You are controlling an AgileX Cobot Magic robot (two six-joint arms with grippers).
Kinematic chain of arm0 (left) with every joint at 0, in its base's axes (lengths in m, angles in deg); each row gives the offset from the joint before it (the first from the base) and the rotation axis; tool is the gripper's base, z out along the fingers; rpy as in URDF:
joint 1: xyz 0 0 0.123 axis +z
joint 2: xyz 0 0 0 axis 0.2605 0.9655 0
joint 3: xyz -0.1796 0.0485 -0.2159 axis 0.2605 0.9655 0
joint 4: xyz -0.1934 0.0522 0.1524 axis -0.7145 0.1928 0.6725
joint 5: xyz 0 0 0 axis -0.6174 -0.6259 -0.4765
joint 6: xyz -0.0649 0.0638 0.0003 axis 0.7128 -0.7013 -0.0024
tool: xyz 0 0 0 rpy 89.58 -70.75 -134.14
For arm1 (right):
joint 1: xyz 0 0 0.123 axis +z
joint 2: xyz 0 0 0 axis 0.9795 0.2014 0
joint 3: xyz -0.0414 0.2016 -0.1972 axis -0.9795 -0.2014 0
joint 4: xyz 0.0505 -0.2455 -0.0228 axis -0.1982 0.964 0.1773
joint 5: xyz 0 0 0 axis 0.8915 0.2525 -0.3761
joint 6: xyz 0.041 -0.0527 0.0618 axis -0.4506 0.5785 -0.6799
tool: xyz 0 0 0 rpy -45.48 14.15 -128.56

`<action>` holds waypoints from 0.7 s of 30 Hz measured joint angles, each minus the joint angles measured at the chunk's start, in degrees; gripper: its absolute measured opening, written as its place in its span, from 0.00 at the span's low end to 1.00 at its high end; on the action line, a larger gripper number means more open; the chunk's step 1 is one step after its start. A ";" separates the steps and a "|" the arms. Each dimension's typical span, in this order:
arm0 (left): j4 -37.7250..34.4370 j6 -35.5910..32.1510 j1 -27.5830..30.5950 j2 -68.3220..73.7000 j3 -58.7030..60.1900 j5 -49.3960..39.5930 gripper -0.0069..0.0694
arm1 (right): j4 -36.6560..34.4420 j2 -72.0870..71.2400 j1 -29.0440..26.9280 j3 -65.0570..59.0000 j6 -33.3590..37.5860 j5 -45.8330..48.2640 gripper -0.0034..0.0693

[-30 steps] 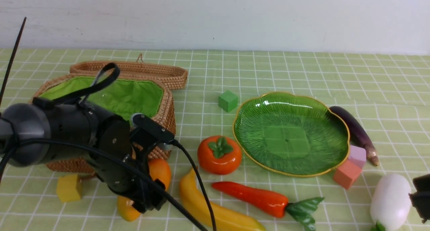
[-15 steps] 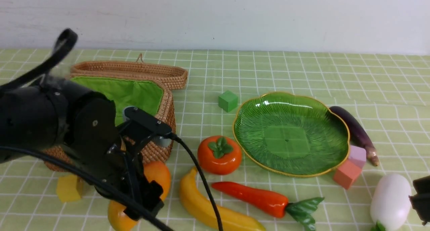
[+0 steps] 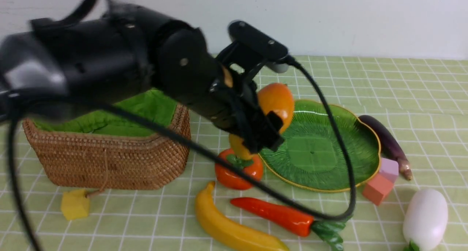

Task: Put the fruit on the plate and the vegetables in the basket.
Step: Grab the mango with your left arm and place it on the right plate

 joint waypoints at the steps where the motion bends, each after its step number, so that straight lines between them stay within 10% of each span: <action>1: -0.33 -0.34 0.00 2.87 -2.84 0.00 0.84 | 2.34 0.00 0.00 -0.01 -2.77 0.30 0.22; 11: -0.46 -0.90 -0.06 31.64 -33.97 -5.51 0.84 | 6.63 -1.37 0.00 -0.01 -7.83 3.68 0.22; 21: -2.62 -0.85 -0.06 36.51 -38.67 -6.28 0.93 | 6.85 -4.61 0.00 -0.01 -6.92 3.90 0.23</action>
